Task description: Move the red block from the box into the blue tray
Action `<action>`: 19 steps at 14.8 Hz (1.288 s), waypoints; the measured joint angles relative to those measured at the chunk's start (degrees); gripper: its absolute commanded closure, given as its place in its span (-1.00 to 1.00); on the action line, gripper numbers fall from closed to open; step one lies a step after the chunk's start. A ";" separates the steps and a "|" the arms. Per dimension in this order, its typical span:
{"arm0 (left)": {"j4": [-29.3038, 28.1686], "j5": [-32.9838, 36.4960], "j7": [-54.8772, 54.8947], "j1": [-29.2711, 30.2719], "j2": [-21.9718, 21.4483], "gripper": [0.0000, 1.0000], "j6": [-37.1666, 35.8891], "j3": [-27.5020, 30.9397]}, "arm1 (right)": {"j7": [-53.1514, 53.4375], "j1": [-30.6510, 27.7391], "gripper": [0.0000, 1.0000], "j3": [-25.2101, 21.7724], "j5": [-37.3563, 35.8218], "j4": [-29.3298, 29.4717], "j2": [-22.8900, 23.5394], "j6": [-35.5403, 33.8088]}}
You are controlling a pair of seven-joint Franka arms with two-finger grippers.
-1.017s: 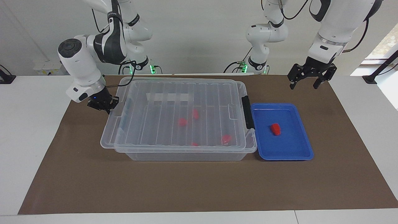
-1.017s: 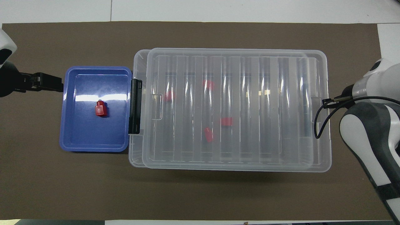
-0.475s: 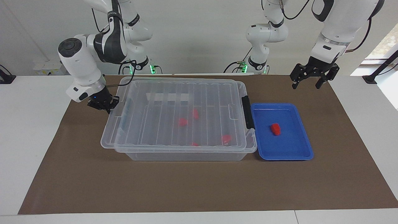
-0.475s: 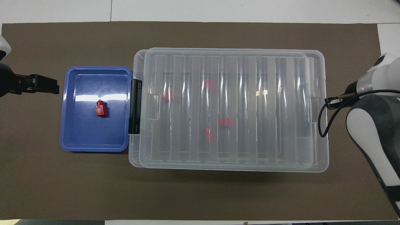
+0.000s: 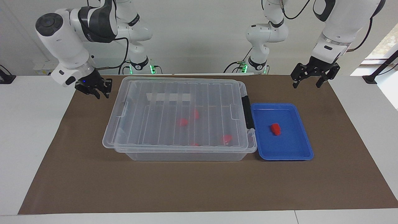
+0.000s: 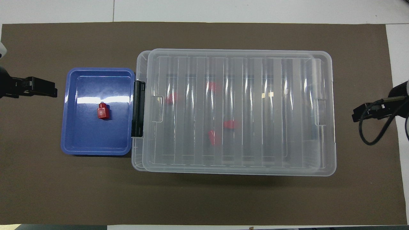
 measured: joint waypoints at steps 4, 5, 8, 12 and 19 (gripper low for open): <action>0.00 0.00 0.00 0.00 0.00 -1.00 -0.13 0.01 | 1.69 -0.09 -1.00 -0.03 -0.47 0.01 -1.16 0.04; 0.00 0.00 0.00 0.00 0.00 -1.00 -0.14 0.01 | 2.52 -0.09 -1.00 -0.02 -0.63 0.01 -1.12 0.26; 0.00 0.00 0.00 0.00 0.00 -1.00 -0.17 0.01 | 5.79 -0.09 -1.00 0.09 -0.69 0.00 -0.72 0.31; 0.00 0.00 0.00 0.00 0.00 -1.00 -0.18 0.01 | 6.36 -0.15 -1.00 0.13 -0.73 0.23 -0.21 0.35; 0.00 0.00 0.00 0.00 0.00 -1.00 -0.20 0.01 | 6.36 -0.47 -1.00 0.10 -0.74 0.93 -0.21 0.35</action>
